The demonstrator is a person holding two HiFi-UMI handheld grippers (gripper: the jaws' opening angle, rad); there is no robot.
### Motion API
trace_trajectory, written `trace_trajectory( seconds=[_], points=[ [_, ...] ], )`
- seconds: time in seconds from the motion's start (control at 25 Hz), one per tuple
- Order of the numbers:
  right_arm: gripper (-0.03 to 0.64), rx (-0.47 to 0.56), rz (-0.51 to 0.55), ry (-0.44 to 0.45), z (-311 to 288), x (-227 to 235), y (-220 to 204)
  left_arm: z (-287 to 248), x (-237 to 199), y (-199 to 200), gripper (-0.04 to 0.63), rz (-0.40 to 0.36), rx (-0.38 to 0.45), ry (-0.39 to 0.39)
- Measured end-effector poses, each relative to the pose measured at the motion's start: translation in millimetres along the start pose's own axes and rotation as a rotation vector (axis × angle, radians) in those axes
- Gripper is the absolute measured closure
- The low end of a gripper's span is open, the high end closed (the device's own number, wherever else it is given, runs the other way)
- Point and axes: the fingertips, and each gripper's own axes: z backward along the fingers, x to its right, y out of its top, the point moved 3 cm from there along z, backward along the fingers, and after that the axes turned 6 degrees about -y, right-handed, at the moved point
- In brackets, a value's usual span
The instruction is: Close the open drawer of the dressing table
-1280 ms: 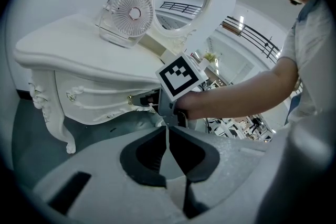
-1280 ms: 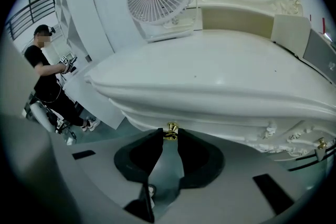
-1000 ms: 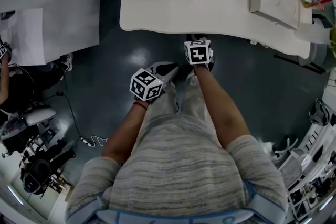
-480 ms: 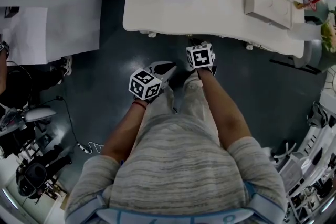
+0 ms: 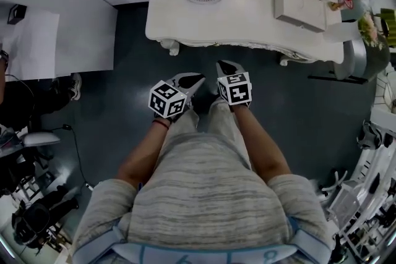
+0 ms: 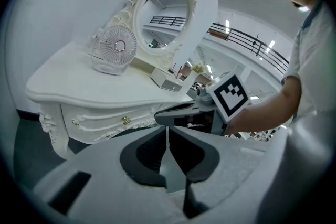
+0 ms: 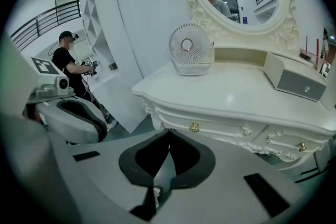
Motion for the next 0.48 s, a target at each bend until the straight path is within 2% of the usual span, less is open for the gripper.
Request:
trace_trajectory(
  seconds=[0.28,0.48],
  points=[
    [0.606,0.176,-0.039,0.053,70,-33,25,31,33,26,0.578,-0.067,0.089,-0.032],
    [0.606,0.326,-0.077,0.080,127,-57,45,62,60,56,0.578,-0.151,0.175,-0.059]
  ],
)
